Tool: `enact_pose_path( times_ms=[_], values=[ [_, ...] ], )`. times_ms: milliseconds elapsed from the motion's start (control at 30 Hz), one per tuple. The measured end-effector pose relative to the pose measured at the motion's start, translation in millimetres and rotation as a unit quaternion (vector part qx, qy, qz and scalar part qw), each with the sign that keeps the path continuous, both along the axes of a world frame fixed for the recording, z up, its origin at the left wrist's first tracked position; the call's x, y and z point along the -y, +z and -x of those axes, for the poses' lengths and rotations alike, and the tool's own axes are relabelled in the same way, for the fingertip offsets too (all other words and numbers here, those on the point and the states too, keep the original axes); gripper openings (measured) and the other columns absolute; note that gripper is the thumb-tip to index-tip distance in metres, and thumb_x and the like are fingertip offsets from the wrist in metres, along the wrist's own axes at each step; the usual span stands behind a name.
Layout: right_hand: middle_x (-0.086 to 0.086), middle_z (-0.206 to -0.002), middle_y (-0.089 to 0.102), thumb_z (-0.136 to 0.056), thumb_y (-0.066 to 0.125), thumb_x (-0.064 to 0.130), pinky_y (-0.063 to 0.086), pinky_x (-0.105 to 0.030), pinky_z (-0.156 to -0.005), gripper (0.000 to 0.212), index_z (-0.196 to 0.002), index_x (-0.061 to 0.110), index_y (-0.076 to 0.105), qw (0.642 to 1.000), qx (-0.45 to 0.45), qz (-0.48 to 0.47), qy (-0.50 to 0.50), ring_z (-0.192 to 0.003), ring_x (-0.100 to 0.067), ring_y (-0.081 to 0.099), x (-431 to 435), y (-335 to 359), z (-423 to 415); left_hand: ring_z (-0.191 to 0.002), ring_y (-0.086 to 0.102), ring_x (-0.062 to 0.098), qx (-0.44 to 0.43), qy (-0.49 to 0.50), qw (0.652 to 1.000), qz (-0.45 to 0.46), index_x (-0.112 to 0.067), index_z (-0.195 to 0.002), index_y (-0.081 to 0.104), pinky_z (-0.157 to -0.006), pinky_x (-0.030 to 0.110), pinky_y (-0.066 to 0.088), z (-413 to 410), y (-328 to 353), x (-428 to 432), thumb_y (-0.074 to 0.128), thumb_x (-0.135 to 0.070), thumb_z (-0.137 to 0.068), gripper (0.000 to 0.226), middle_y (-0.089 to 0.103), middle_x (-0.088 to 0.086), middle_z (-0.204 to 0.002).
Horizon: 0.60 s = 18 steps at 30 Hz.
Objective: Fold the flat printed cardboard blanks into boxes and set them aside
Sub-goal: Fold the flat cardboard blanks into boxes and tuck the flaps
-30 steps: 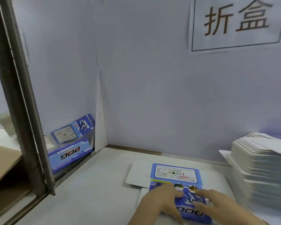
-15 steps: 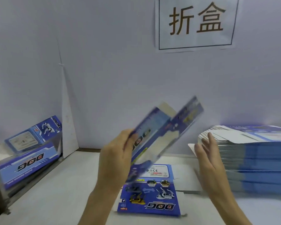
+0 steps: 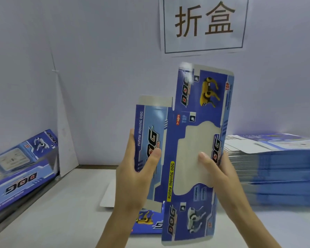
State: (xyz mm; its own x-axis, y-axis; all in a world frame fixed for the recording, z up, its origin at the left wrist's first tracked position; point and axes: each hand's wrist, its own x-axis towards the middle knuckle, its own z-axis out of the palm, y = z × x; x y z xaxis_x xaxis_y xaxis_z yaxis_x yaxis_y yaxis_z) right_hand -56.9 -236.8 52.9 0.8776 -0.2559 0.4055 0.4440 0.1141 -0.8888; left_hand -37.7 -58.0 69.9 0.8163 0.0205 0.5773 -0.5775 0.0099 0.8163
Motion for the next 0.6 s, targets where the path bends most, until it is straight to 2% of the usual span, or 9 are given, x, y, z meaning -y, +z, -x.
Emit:
enact_pose_path(
  times_ms=[100,200,233,267,300,367,467,533,600],
  values=[
    [0.006,-0.099,0.075,-0.072,0.065,0.045,0.058,-0.028,-0.057,0.045,-0.114,0.029,0.055,1.0,-0.012,0.013,0.007,-0.085,-0.018,0.074,-2,4,3,-0.116,0.054,-0.007,-0.031,0.004,0.999,-0.005,-0.038,-0.152,0.015,-0.08,0.013,0.052,-5,-3,-2,0.062,-0.06,-0.065,0.1,0.05,-0.02,-0.135],
    [0.0,-0.086,0.074,-0.085,0.061,0.034,0.059,-0.035,-0.057,0.016,-0.097,0.023,0.063,0.993,0.03,0.076,-0.081,-0.076,-0.021,0.072,-12,2,4,-0.145,0.019,0.007,-0.098,0.067,0.985,-0.125,-0.043,-0.151,0.003,-0.114,0.035,0.031,-9,-8,0,0.056,-0.073,-0.057,0.112,0.007,-0.014,-0.159],
    [0.002,-0.077,0.071,-0.09,0.061,0.026,0.057,-0.033,-0.06,0.005,-0.089,0.023,0.065,0.985,0.052,0.113,-0.122,-0.069,-0.018,0.067,-17,-1,5,-0.147,0.009,0.006,-0.119,0.056,0.977,-0.168,-0.048,-0.149,0.007,-0.117,0.033,0.022,-7,-11,4,0.053,-0.078,-0.055,0.109,-0.004,-0.016,-0.16],
    [0.009,-0.072,0.069,-0.093,0.062,0.016,0.052,-0.024,-0.062,0.011,-0.086,0.023,0.067,0.976,0.074,0.152,-0.135,-0.067,-0.01,0.063,-26,-4,6,-0.145,0.01,0.001,-0.129,0.001,0.975,-0.183,-0.053,-0.146,0.011,-0.116,0.028,0.021,-3,-14,9,0.053,-0.082,-0.054,0.105,-0.003,-0.018,-0.159],
    [0.016,-0.08,0.07,-0.094,0.062,0.007,0.05,-0.016,-0.066,0.019,-0.094,0.025,0.07,0.975,0.092,0.182,-0.093,-0.073,0.0,0.062,-35,-7,8,-0.142,0.019,-0.003,-0.133,-0.078,0.974,-0.165,-0.056,-0.144,0.014,-0.113,0.024,0.026,0,-16,15,0.059,-0.082,-0.056,0.101,0.009,-0.018,-0.159],
    [0.026,-0.121,0.064,-0.094,0.057,0.016,0.045,-0.009,-0.089,0.039,-0.13,0.031,0.058,0.963,0.098,0.243,0.056,-0.111,0.01,0.057,-46,-10,12,-0.128,0.046,-0.003,-0.121,-0.182,0.972,-0.088,-0.046,-0.145,0.027,-0.103,0.023,0.043,4,-19,23,0.069,-0.073,-0.062,0.096,0.044,-0.017,-0.144],
    [0.037,-0.14,0.044,-0.088,0.052,0.034,0.034,-0.007,-0.103,0.045,-0.132,0.044,0.05,0.949,0.06,0.285,0.125,-0.134,0.013,0.034,-28,-6,9,-0.105,0.065,0.003,-0.089,-0.123,0.988,0.035,-0.03,-0.118,0.06,-0.081,0.021,0.055,-4,-13,15,0.066,-0.05,-0.081,0.042,0.07,-0.013,-0.113],
    [0.033,-0.144,0.041,-0.093,0.056,0.03,0.028,-0.013,-0.112,0.039,-0.129,0.044,0.052,0.955,0.044,0.289,0.044,-0.136,0.014,0.029,-14,-2,5,-0.094,0.071,0.011,-0.076,-0.063,0.99,0.097,-0.027,-0.107,0.065,-0.071,0.027,0.059,-12,-9,4,0.06,-0.041,-0.078,0.032,0.074,-0.008,-0.102],
    [0.016,-0.151,0.037,-0.095,0.06,0.015,0.02,-0.011,-0.113,0.049,-0.137,0.037,0.046,0.944,0.05,0.311,-0.101,-0.14,0.005,0.027,-2,-3,-2,-0.088,0.072,0.013,-0.055,-0.007,0.991,0.125,-0.03,-0.105,0.063,-0.063,0.029,0.059,-18,-8,-7,0.061,-0.037,-0.08,0.026,0.074,-0.006,-0.099]
  ],
)
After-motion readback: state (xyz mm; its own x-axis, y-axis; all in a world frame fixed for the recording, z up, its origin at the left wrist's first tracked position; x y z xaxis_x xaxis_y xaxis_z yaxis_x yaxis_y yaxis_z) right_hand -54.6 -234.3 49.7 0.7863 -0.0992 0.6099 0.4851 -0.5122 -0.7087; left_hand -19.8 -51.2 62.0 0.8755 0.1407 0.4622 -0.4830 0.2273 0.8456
